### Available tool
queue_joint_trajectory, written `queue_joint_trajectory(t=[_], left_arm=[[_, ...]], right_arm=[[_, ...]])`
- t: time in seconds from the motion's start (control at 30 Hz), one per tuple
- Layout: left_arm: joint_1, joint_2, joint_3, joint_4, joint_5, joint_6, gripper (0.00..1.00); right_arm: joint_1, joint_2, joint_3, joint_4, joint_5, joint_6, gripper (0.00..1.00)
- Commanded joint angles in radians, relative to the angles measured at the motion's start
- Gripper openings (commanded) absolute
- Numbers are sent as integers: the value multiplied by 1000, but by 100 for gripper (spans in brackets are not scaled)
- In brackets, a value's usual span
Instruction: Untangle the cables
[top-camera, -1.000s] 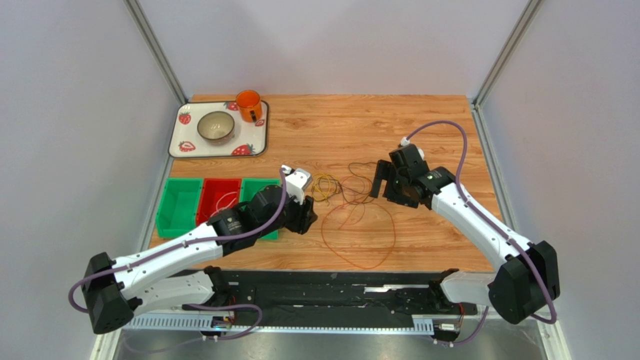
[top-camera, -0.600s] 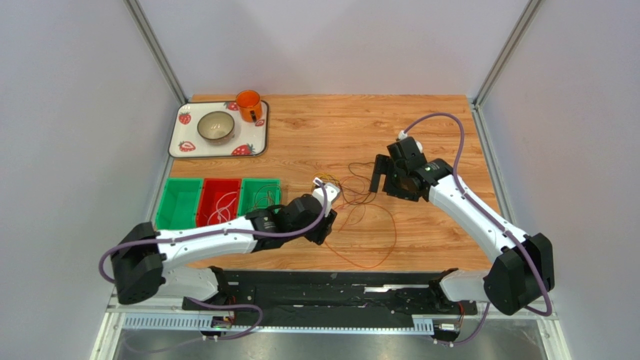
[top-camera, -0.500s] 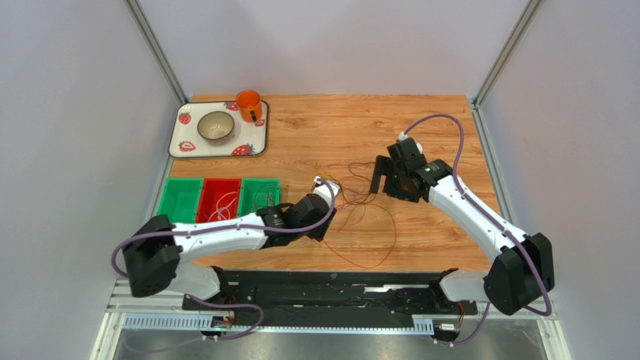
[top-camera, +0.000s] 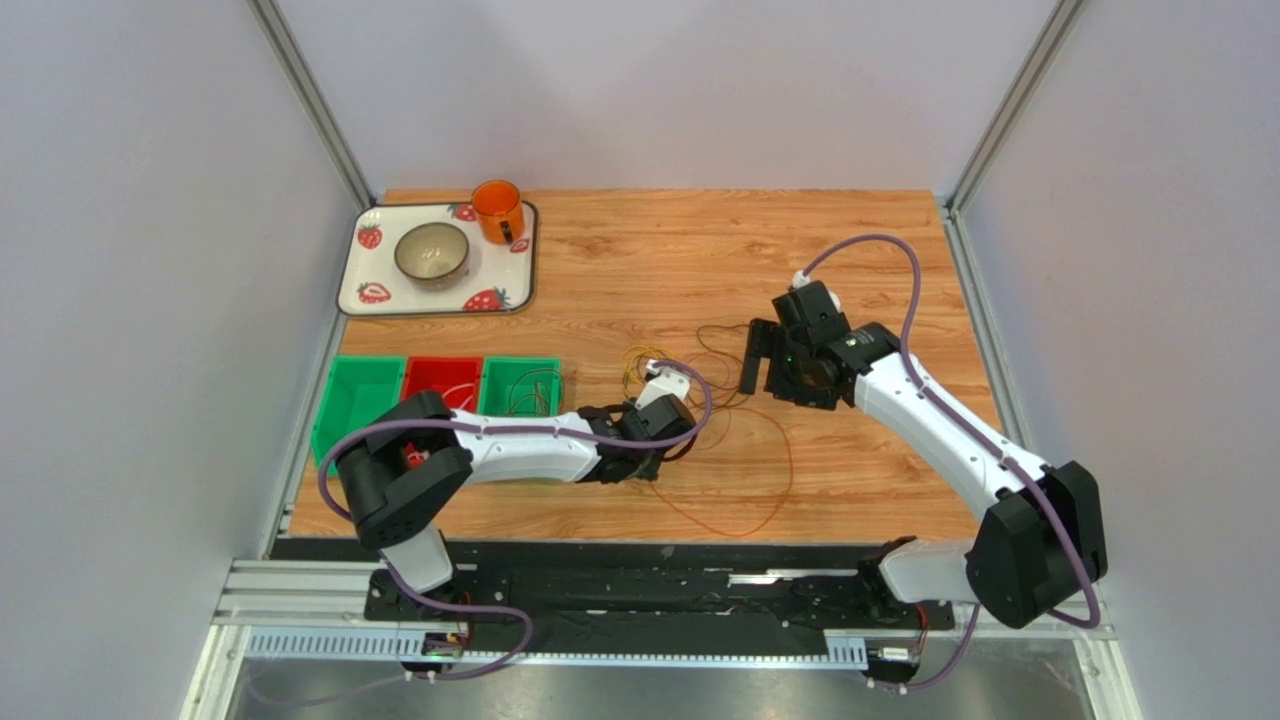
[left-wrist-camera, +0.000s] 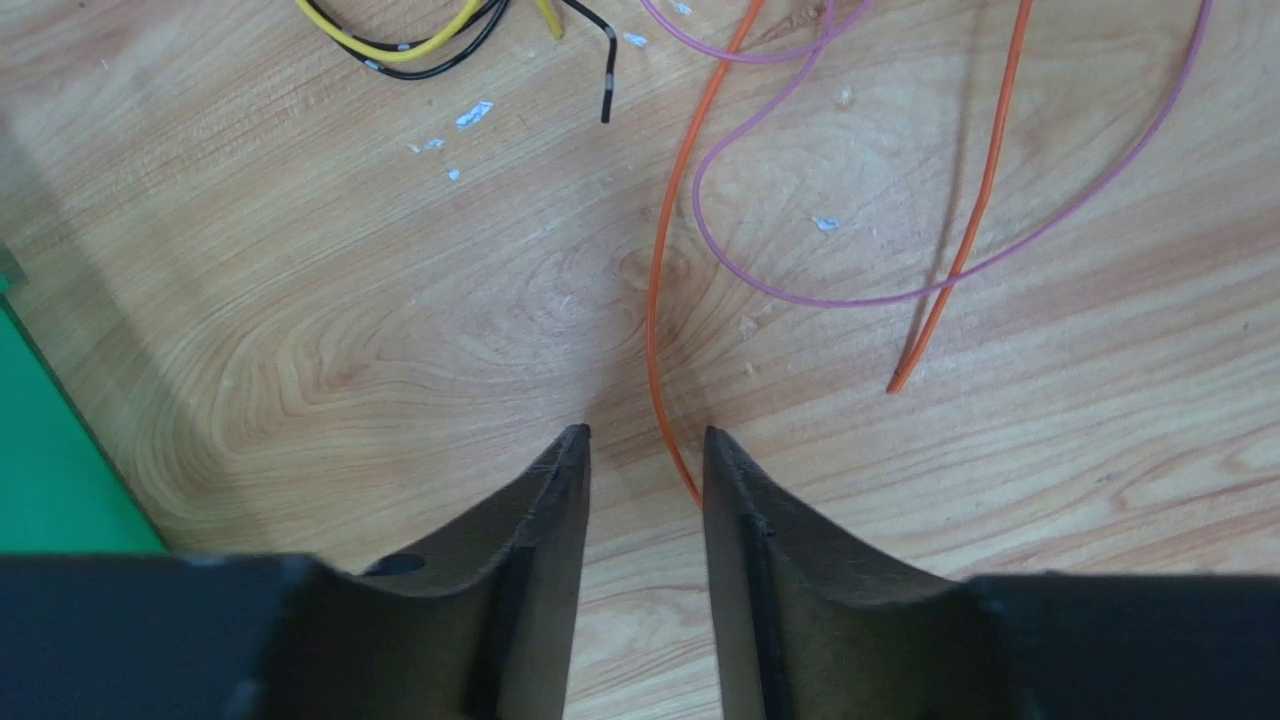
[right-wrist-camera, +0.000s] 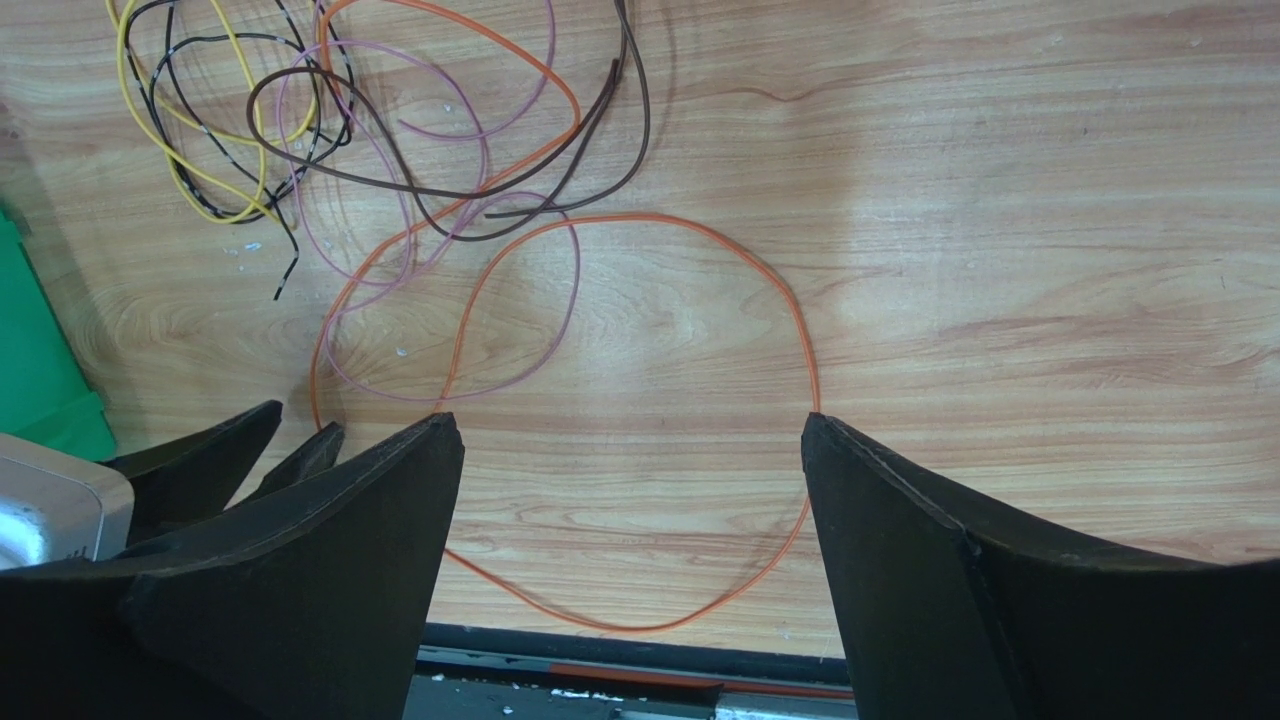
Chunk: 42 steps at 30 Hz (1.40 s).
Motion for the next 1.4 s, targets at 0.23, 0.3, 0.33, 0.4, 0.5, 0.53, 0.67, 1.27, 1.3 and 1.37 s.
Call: queue_joint_trajectory(t=[0.23,0.3,0.33,0.4,0.5,0.53,0.67,1.27,1.3,1.37], left_arm=[[-3,50,46,1,-1,-64,0],[-3,55,49,-13,-10,-67,0],[-4,55,58,-19,-14,-68,0],[-3,36,75,-62,-35,-68,0],[-4,-14,130,-158,-90,-70,0],[-3,-31,176,-187,-107,-67,0],[-3,-103,317,-379,-202,-27,0],[10,-243,1013,-662,-374,343,0],[14,-257,1033,-666,-366,350,0],[43,-280,1108,-692,-269,349,0]], right_arm=[[-5,29,10,46,-13,-30,87],[-5,29,9,47,-13,-34,87],[-5,27,7,47,-14,-34,87],[-5,26,7,49,-8,-34,87],[-5,21,12,53,-8,-33,87],[-5,20,16,54,-10,-33,87],[-10,3,45,55,-8,-33,87],[-14,-101,9,76,-45,-1,85],[-14,-107,6,75,-43,-2,85],[-14,-112,0,76,-40,-5,85]])
